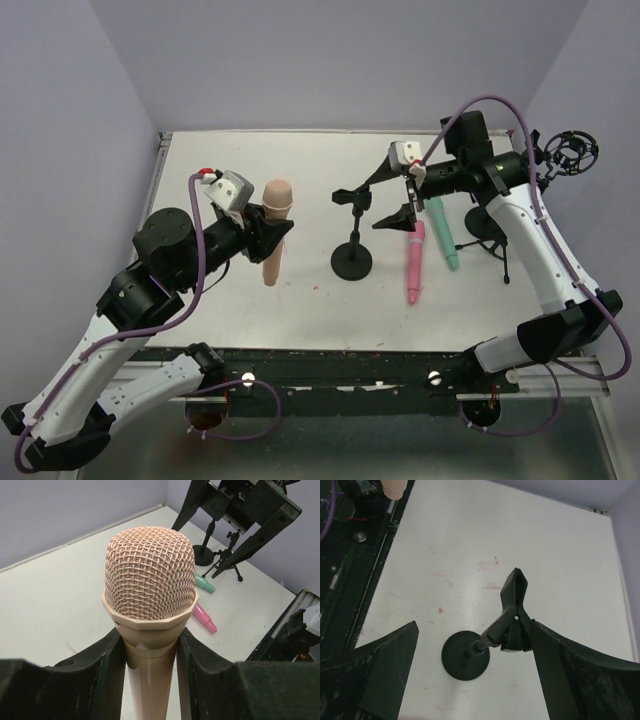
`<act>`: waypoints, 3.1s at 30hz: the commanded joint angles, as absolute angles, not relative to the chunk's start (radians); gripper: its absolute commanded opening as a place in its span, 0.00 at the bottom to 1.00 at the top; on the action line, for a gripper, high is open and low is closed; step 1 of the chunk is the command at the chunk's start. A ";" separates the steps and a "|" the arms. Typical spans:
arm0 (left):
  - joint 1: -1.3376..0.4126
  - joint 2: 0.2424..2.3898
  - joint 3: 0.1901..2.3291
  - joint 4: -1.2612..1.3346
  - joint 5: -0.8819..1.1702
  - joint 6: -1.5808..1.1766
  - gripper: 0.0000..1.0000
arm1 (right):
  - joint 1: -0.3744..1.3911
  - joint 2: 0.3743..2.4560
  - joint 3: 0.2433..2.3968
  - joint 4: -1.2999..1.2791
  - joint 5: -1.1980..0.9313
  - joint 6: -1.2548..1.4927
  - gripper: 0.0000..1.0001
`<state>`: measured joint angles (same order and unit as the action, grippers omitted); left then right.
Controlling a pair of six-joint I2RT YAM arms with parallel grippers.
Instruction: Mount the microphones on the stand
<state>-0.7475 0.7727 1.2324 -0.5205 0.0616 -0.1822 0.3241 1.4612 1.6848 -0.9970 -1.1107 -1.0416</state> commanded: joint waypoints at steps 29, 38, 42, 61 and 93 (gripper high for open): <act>-0.744 0.768 1.132 -0.370 0.127 -0.172 0.00 | 0.403 1.542 1.562 -0.723 -1.014 -0.738 0.93; -0.745 0.784 1.134 -0.334 0.144 -0.181 0.00 | 0.403 1.536 1.554 -0.686 -1.060 -0.693 0.83; -0.744 0.792 1.131 -0.319 0.149 -0.187 0.00 | 0.403 1.532 1.552 -0.680 -1.072 -0.683 0.80; -0.695 0.966 1.229 -0.141 0.221 -0.124 0.00 | 0.387 1.514 1.514 -0.673 -1.137 -0.704 0.27; -0.672 1.242 1.120 0.262 0.287 -0.212 0.00 | 0.368 1.493 1.480 -0.595 -1.230 -0.611 0.24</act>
<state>-0.6750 1.2289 1.1423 0.1604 0.2703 -0.1822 0.3706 1.5280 1.4879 -0.6342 -1.1534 -0.6445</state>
